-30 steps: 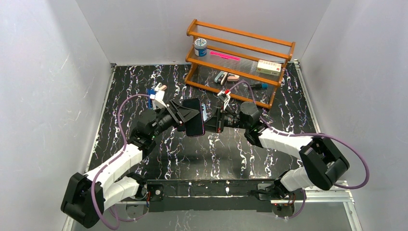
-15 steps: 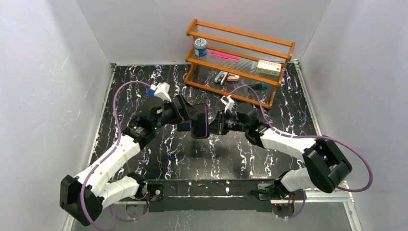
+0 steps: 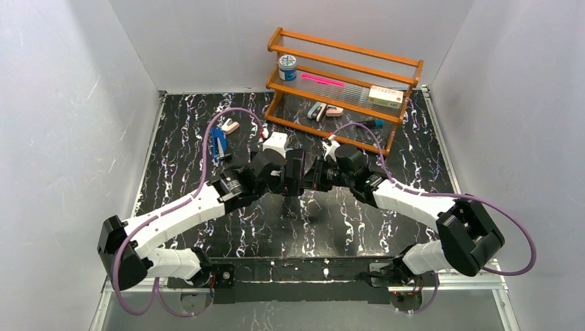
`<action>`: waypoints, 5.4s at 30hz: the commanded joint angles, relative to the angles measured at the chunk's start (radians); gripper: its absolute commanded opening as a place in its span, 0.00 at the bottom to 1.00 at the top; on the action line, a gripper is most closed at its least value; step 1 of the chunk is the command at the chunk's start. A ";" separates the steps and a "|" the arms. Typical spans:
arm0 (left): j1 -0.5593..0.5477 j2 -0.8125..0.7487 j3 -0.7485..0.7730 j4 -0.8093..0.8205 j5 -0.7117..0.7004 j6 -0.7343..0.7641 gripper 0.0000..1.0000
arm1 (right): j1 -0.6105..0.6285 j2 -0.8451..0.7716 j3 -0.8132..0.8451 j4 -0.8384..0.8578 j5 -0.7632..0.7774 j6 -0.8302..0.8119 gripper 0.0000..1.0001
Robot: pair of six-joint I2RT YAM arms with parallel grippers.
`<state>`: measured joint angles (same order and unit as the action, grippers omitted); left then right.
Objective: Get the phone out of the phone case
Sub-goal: Remove the phone case from the phone, then place the phone at the center of the board.
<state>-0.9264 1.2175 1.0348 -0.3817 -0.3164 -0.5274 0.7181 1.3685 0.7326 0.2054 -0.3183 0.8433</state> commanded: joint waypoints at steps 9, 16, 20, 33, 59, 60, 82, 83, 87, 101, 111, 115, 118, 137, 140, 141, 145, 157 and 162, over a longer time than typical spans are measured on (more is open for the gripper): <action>-0.222 0.118 0.109 -0.080 -0.379 0.156 0.88 | -0.002 -0.007 0.083 0.016 0.009 0.101 0.01; -0.257 0.183 0.142 -0.073 -0.482 0.223 0.68 | 0.000 -0.005 0.085 0.012 -0.009 0.114 0.01; -0.271 0.205 0.149 -0.069 -0.491 0.247 0.55 | -0.001 -0.006 0.082 0.012 -0.015 0.120 0.01; -0.304 0.264 0.150 -0.087 -0.507 0.309 0.48 | -0.001 -0.013 0.082 0.029 -0.038 0.140 0.01; -0.318 0.378 0.154 -0.098 -0.658 0.357 0.00 | -0.001 -0.039 0.049 0.085 -0.033 0.223 0.01; -0.327 0.371 0.156 -0.099 -0.660 0.356 0.00 | -0.001 -0.039 0.046 0.081 -0.017 0.232 0.01; -0.456 0.214 0.182 -0.418 -0.622 0.054 0.00 | -0.086 0.059 0.109 0.024 0.183 0.197 0.01; -0.455 0.205 0.179 -0.434 -0.620 0.040 0.00 | -0.090 0.061 0.112 0.019 0.183 0.190 0.01; -0.454 0.206 0.171 -0.541 -0.644 -0.031 0.00 | -0.108 0.047 0.105 -0.010 0.188 0.151 0.01; -0.397 0.287 0.086 -0.730 -0.613 -0.213 0.00 | -0.147 -0.069 -0.058 0.034 0.024 0.013 0.01; -0.394 0.428 0.082 -0.717 -0.619 -0.214 0.01 | -0.147 -0.075 -0.118 0.035 -0.032 -0.005 0.01; -0.395 0.453 0.080 -0.682 -0.604 -0.202 0.09 | -0.146 -0.074 -0.128 0.037 -0.036 -0.013 0.01; -0.395 0.476 0.079 -0.666 -0.596 -0.200 0.14 | -0.147 -0.068 -0.131 0.040 -0.039 -0.015 0.01; -0.408 0.609 0.091 -0.580 -0.559 -0.220 0.37 | -0.150 -0.054 -0.141 0.045 -0.048 -0.029 0.01; -0.408 0.625 0.089 -0.563 -0.560 -0.214 0.41 | -0.150 -0.055 -0.143 0.043 -0.050 -0.031 0.01; -0.408 0.631 0.089 -0.561 -0.561 -0.213 0.44 | -0.150 -0.057 -0.143 0.042 -0.051 -0.032 0.01; -0.408 0.653 0.087 -0.560 -0.558 -0.217 0.46 | -0.150 -0.059 -0.142 0.033 -0.055 -0.035 0.01; -0.407 0.625 0.065 -0.509 -0.526 -0.191 0.70 | -0.149 -0.062 -0.146 0.016 -0.077 -0.044 0.01; -0.387 0.603 0.051 -0.466 -0.503 -0.163 0.82 | -0.150 -0.075 -0.142 -0.011 -0.086 -0.059 0.01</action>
<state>-1.3293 1.8656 1.1057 -0.9310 -0.8570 -0.6807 0.5705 1.3228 0.5907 0.2008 -0.3786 0.8085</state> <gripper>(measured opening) 0.780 0.186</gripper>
